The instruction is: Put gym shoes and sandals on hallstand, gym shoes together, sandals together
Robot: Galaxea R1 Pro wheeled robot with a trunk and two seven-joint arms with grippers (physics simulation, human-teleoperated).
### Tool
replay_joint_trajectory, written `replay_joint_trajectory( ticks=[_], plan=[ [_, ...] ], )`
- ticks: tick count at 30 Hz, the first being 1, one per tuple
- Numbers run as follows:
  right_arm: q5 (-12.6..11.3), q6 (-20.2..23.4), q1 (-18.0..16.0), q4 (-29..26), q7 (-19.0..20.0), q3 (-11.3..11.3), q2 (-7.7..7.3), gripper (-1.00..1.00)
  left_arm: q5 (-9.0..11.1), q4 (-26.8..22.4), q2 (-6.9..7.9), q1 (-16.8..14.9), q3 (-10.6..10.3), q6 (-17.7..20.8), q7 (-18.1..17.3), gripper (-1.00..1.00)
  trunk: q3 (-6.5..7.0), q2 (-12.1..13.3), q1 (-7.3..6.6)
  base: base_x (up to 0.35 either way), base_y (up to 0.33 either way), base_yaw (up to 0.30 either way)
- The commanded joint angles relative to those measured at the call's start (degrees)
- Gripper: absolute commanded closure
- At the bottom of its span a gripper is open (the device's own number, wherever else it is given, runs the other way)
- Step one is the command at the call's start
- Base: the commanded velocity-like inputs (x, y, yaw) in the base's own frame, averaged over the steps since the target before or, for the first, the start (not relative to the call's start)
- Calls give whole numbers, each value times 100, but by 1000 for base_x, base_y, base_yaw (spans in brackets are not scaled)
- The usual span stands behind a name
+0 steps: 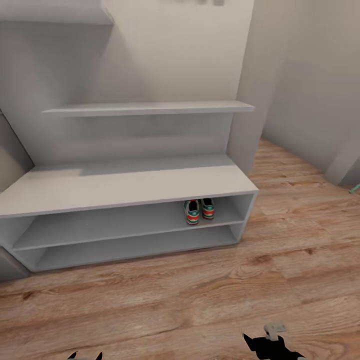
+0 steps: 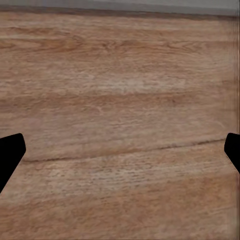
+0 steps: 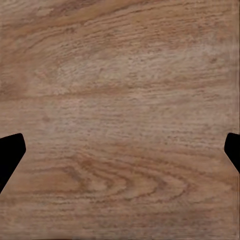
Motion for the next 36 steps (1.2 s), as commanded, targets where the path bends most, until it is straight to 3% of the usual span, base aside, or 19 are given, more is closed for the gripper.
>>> replay_joint_trajectory(
  ticks=[1,10,23,36],
  plan=[
    [-59,-8,0,9,36,-11,-1,-100,26,6,-2,-3,32,0,-58,-100,-3,-2,-1,0,0,-271],
    [-164,-13,20,9,36,-11,-1,-100,25,35,-81,-3,44,2,32,-100,-1,-2,-1,0,0,-275],
    [-177,-231,127,12,36,-11,27,-100,34,49,-194,-3,42,-10,552,-100,-1,-2,-1,0,0,-279],
    [-177,-345,152,10,36,-11,34,-100,31,46,-200,-3,32,-9,533,-100,15,-2,-1,0,0,-297]
  ],
)
